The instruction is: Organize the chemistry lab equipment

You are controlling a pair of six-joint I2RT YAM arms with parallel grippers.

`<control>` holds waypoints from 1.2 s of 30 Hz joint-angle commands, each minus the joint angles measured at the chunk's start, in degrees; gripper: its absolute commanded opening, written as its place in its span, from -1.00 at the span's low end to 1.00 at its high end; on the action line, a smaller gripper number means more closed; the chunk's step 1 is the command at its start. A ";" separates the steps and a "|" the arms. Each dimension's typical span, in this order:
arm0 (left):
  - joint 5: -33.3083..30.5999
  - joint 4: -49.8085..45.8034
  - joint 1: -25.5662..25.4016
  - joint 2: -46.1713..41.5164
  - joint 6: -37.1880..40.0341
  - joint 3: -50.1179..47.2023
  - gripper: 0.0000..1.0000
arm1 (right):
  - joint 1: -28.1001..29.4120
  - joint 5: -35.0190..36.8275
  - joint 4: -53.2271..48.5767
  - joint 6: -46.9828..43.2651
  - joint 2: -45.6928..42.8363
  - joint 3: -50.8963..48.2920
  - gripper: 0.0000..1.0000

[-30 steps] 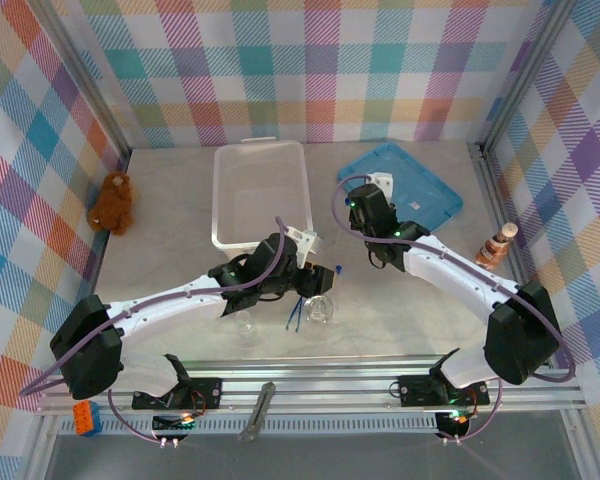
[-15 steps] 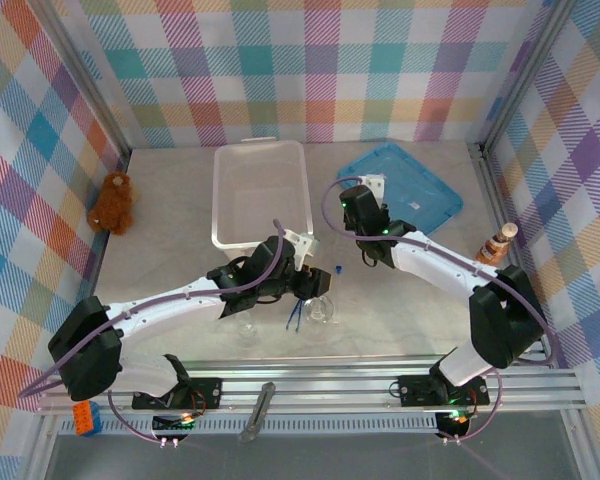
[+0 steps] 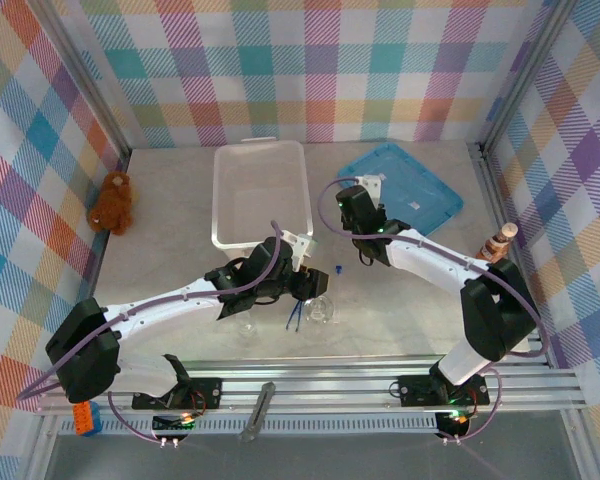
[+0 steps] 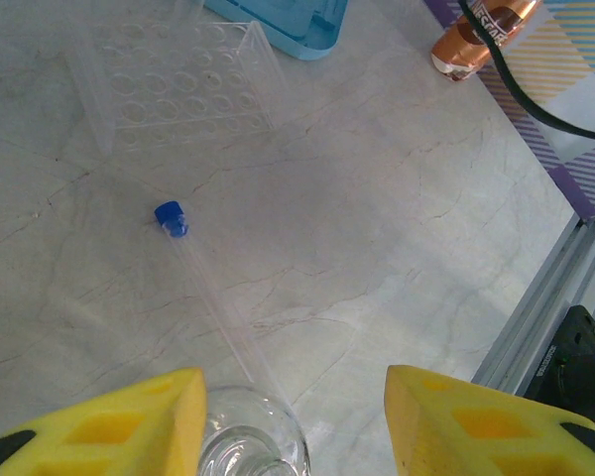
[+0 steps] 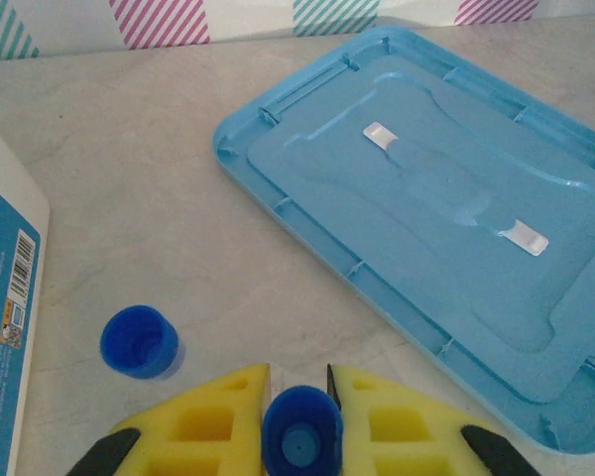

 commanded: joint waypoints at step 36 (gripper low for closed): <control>-3.88 -6.58 0.72 3.71 2.35 4.79 -0.01 | 0.86 -20.86 -24.18 10.20 -16.01 0.37 -0.24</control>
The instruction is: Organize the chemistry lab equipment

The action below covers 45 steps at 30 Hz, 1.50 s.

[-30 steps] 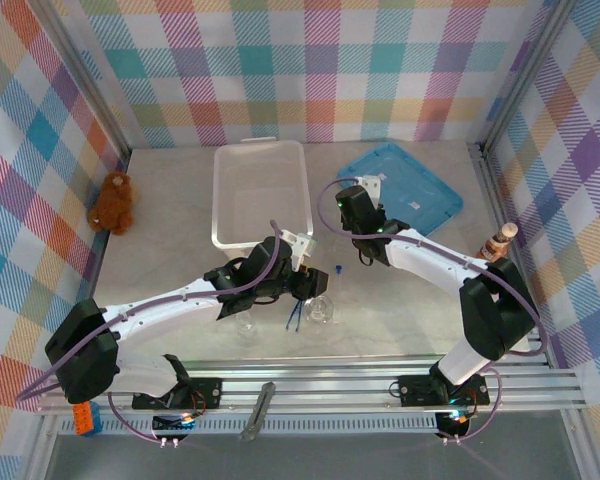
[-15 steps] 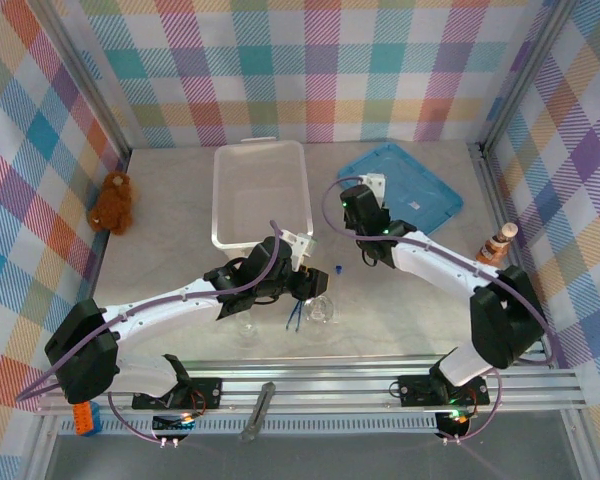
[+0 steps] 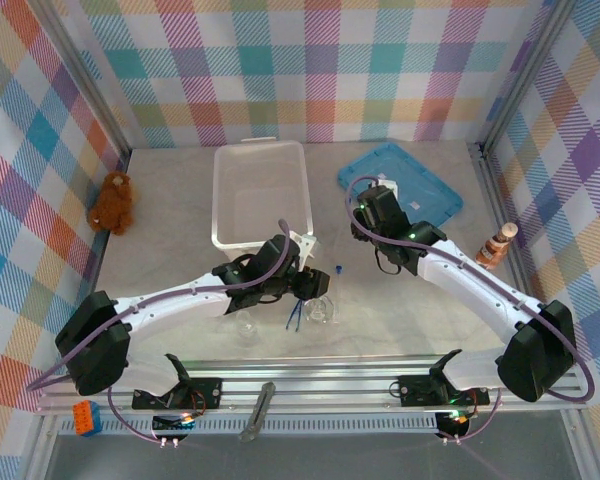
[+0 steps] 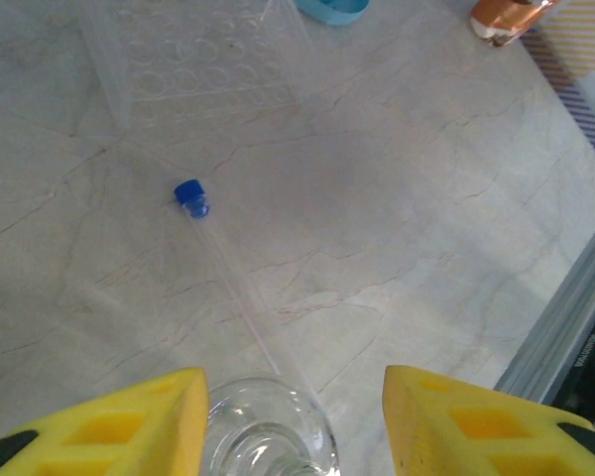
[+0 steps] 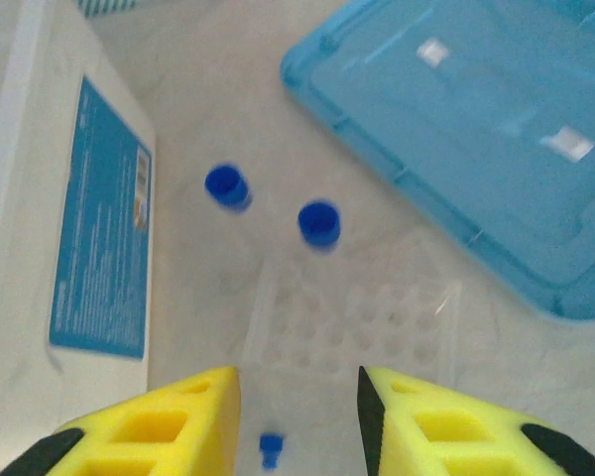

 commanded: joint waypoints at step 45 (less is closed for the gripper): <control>-7.01 -4.13 1.36 -8.87 -0.27 -5.50 -0.02 | 4.80 -13.92 1.38 7.10 26.45 -2.45 -0.32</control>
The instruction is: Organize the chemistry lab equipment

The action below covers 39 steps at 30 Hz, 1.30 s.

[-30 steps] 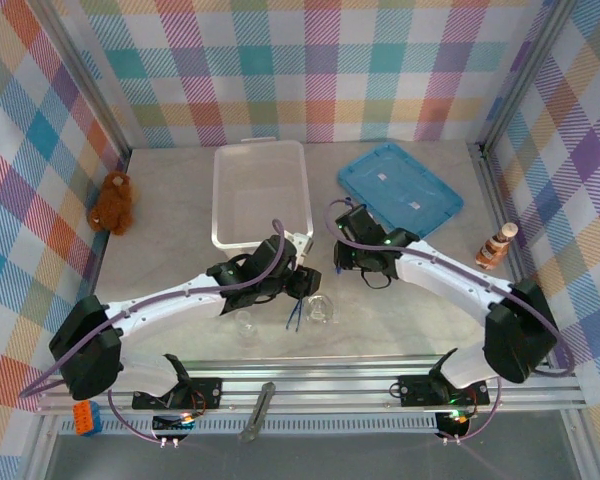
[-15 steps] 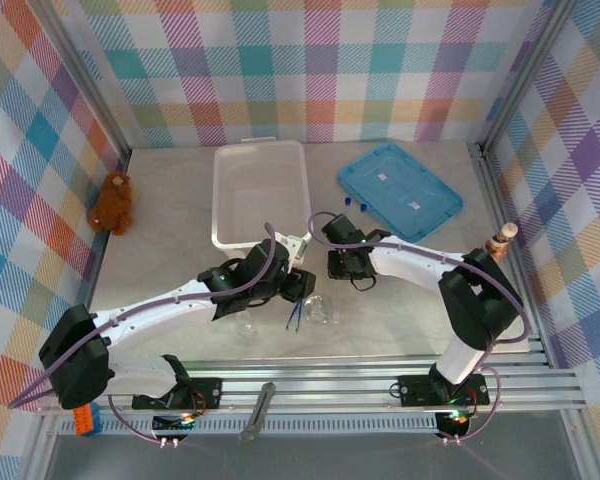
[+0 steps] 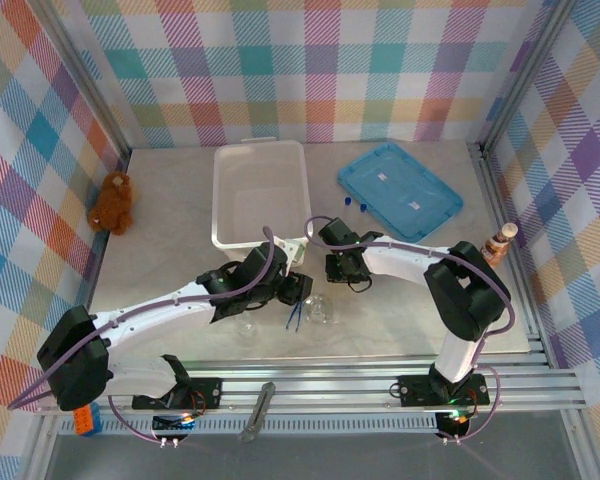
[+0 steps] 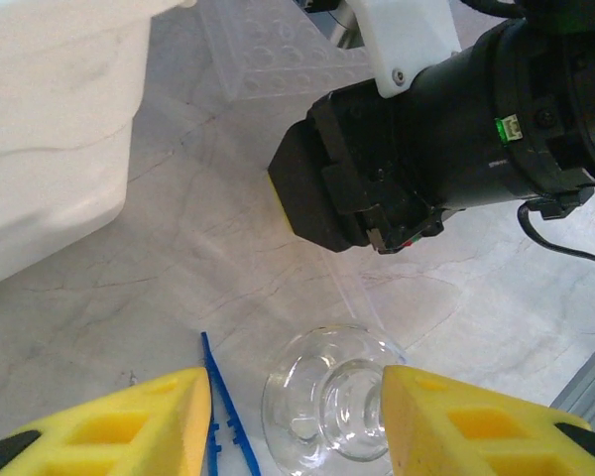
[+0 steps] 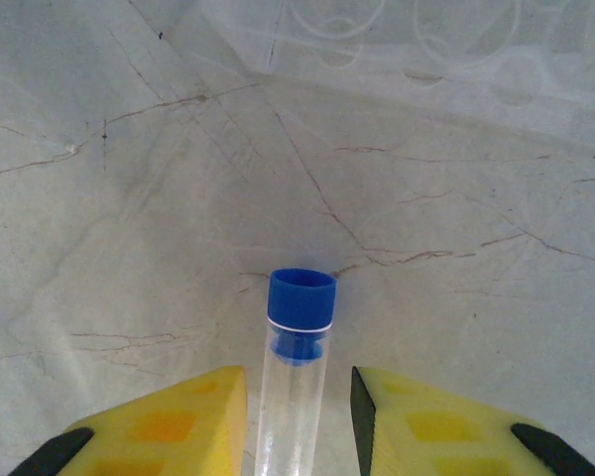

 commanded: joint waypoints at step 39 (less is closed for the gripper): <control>7.26 5.47 1.01 2.19 -4.49 3.34 -0.02 | 0.93 9.14 -3.45 3.69 -23.64 -1.80 -0.60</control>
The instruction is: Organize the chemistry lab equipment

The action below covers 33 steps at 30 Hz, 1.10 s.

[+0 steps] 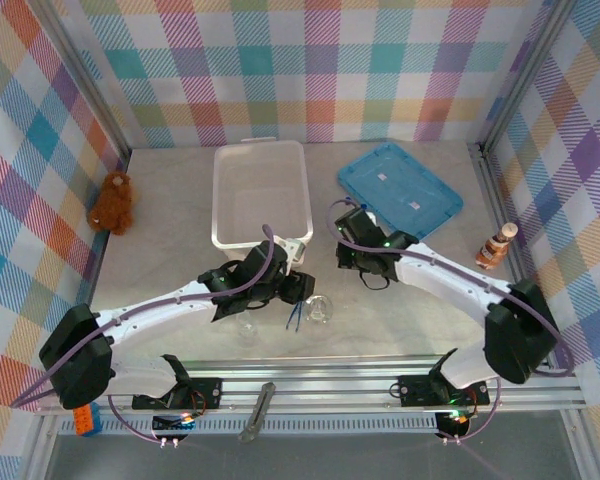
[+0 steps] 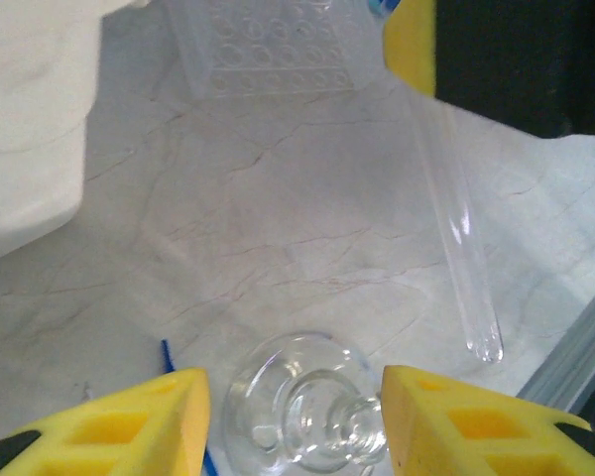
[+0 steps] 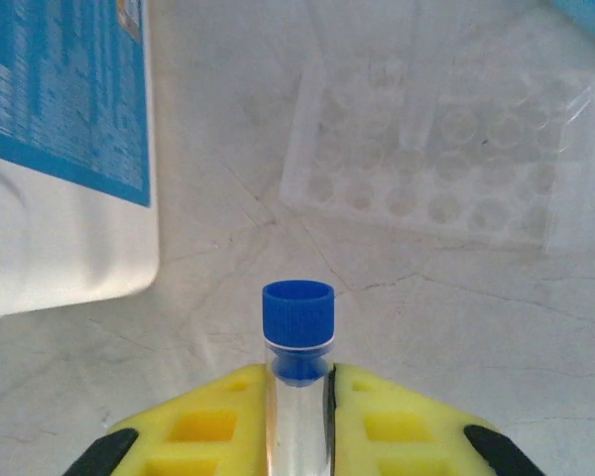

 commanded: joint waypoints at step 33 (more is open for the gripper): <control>18.22 18.60 1.28 7.27 -10.64 4.19 -0.03 | 3.46 -2.62 7.13 7.42 -7.85 2.79 -0.59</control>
